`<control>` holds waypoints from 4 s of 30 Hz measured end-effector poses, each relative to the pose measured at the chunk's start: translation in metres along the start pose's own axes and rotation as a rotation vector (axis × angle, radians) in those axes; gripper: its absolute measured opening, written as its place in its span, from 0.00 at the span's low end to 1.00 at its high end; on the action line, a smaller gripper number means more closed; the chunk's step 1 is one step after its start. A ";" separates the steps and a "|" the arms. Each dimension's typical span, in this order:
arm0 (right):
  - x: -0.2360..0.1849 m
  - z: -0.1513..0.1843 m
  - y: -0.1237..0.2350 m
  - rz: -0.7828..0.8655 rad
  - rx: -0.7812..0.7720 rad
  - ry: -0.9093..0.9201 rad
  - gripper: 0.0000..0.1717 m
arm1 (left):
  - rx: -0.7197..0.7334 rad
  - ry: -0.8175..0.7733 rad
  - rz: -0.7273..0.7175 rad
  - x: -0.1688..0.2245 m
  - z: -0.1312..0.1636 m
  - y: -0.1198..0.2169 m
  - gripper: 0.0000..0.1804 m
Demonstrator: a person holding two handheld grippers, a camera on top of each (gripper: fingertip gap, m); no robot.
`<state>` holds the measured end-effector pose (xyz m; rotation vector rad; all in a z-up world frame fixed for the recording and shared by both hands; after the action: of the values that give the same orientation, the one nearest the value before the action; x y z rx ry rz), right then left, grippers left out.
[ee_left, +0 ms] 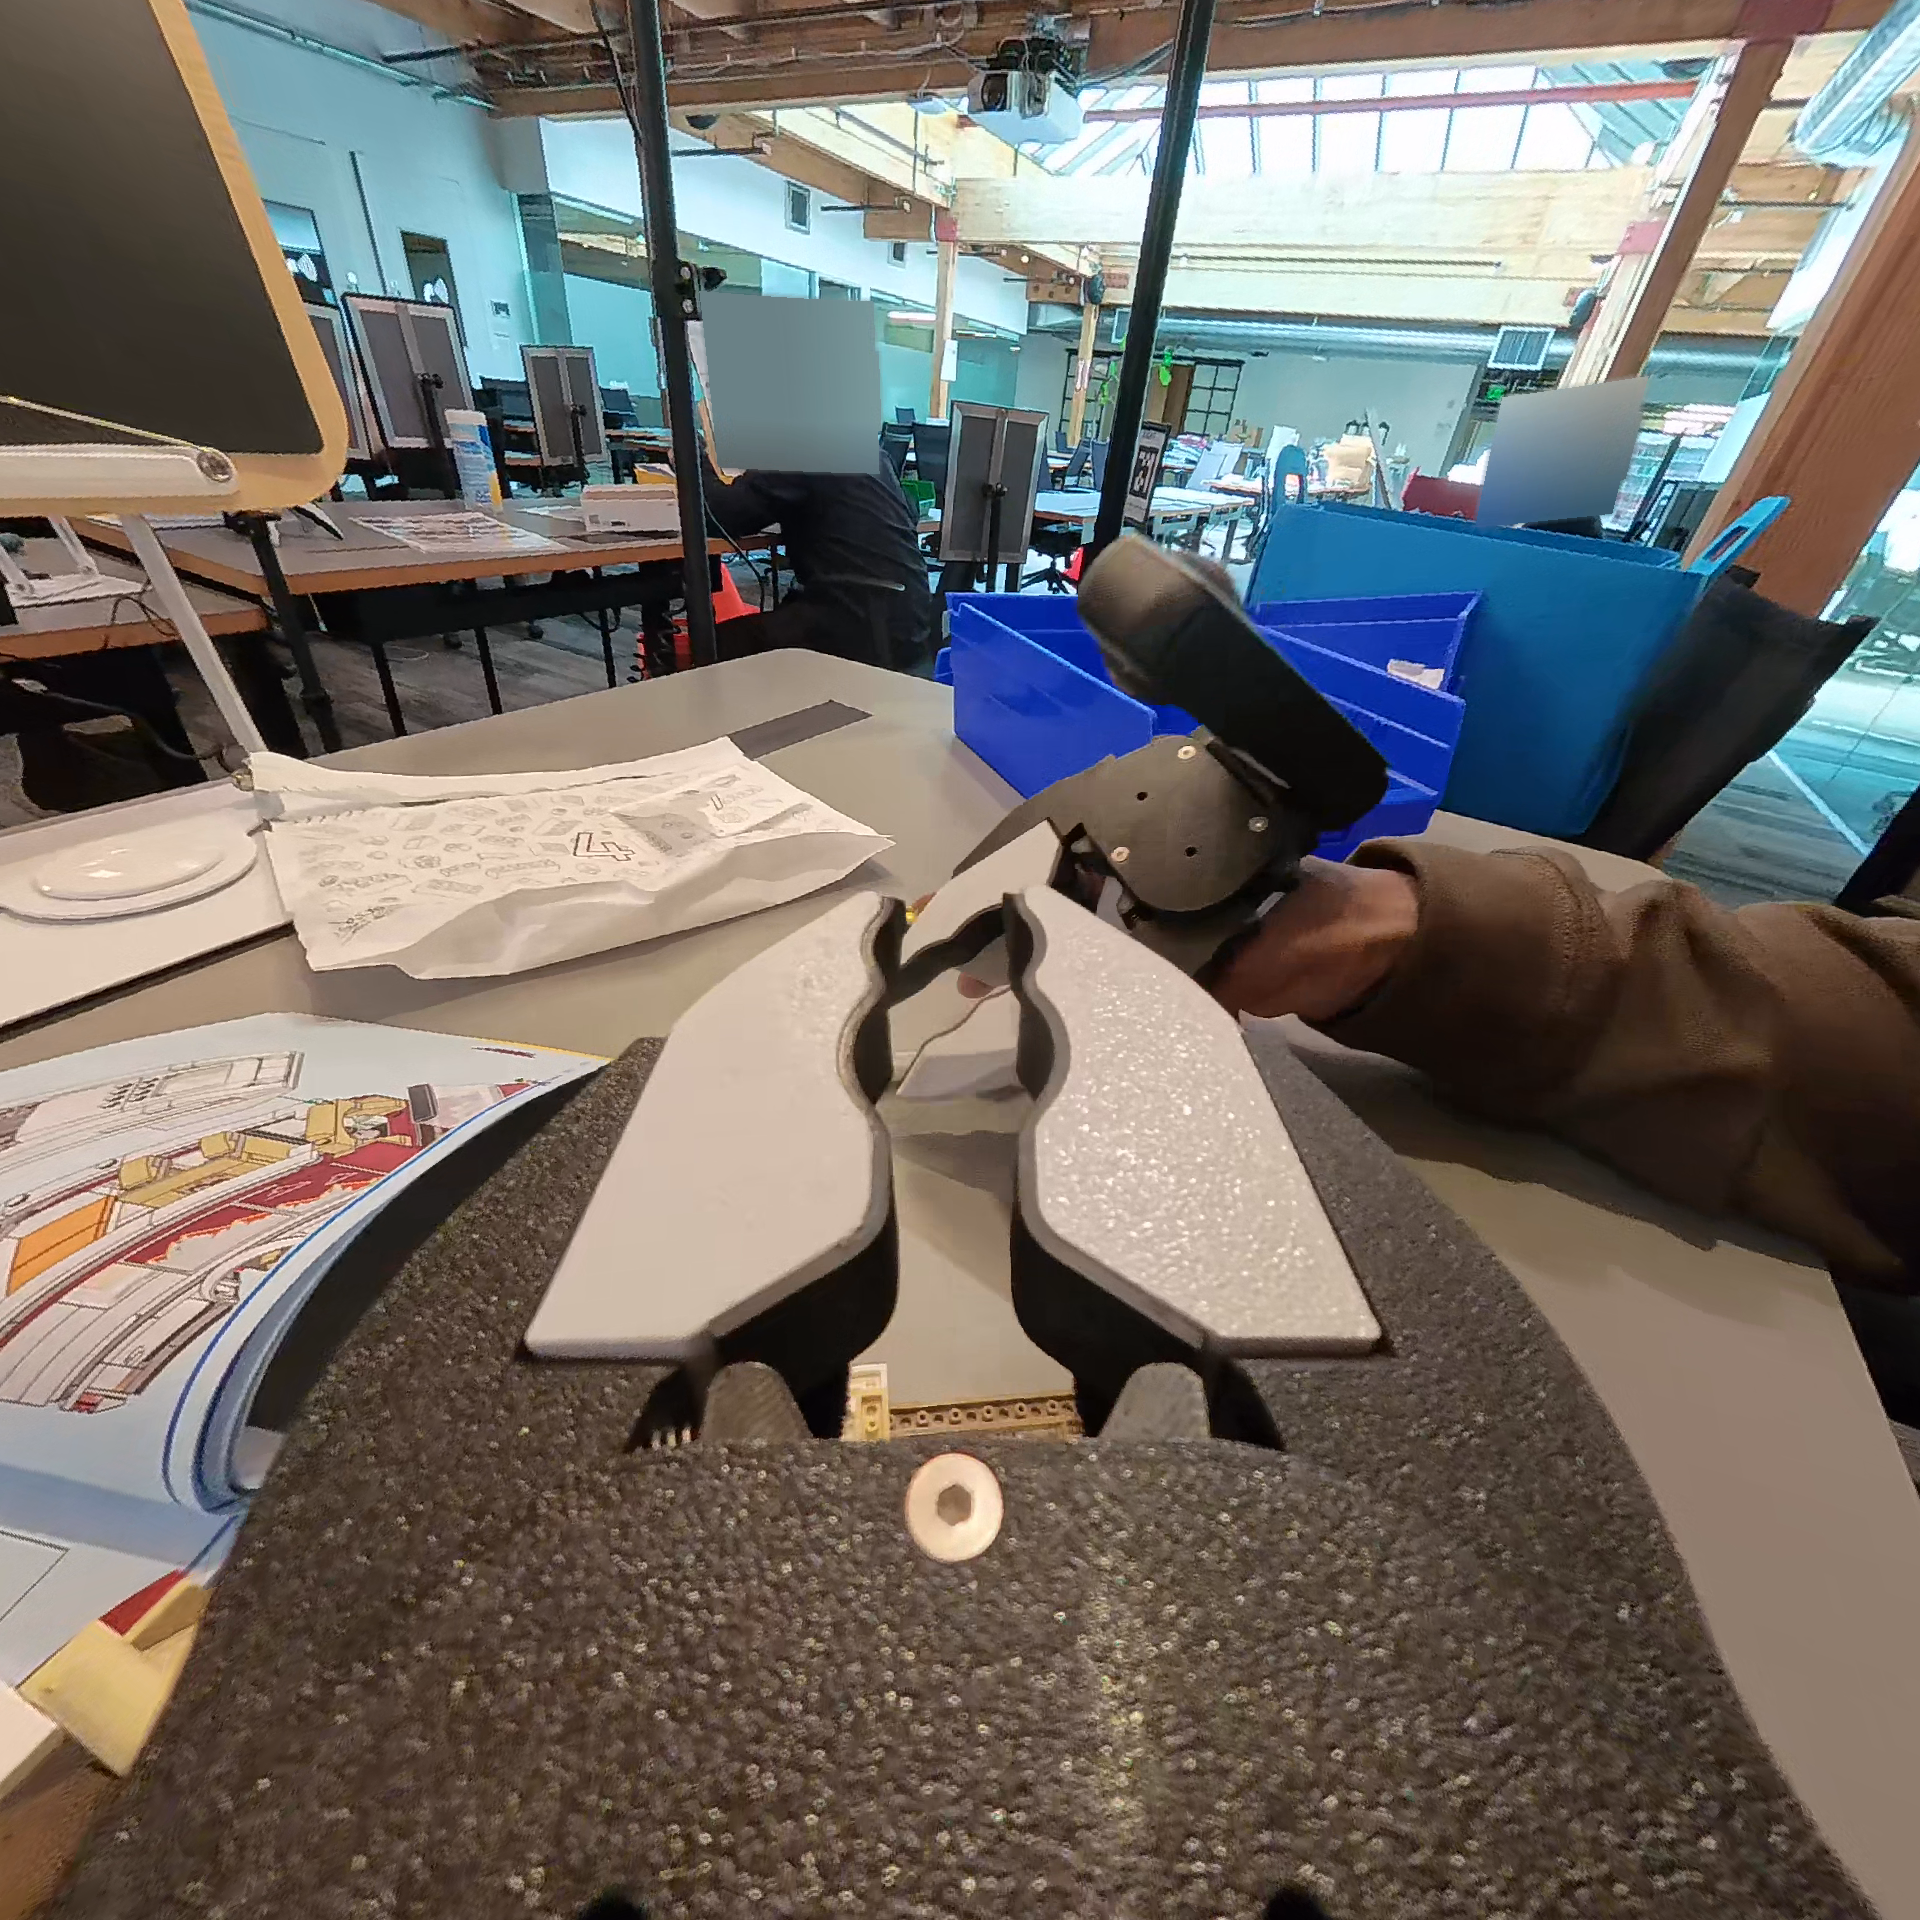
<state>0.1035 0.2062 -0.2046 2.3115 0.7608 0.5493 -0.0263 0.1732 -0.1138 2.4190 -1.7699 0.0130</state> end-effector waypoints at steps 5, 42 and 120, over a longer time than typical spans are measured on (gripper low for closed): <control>0.014 0.012 -0.010 0.066 -0.115 -0.038 0.22 | -0.014 -0.038 -0.001 0.003 0.001 -0.001 0.11; 0.019 -0.011 0.016 -0.175 0.171 -0.313 0.04 | -0.049 0.048 0.035 0.000 0.009 -0.005 0.10; -0.069 -0.059 0.029 -0.499 0.440 -0.223 0.08 | -0.144 0.283 0.000 -0.021 0.024 -0.007 0.06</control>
<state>0.0309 0.1694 -0.1558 2.3745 1.3943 -0.1127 -0.0282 0.1918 -0.1404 2.1926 -1.5879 0.2093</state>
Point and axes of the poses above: each gripper's, where its closed fingertips meet, y back along the fingers, z out of its underside, x = y × z across the jaws, the point moved 4 cm from there along y, back along the fingers, and after that the axes turned 6 degrees about -x, right-handed, at the moved point
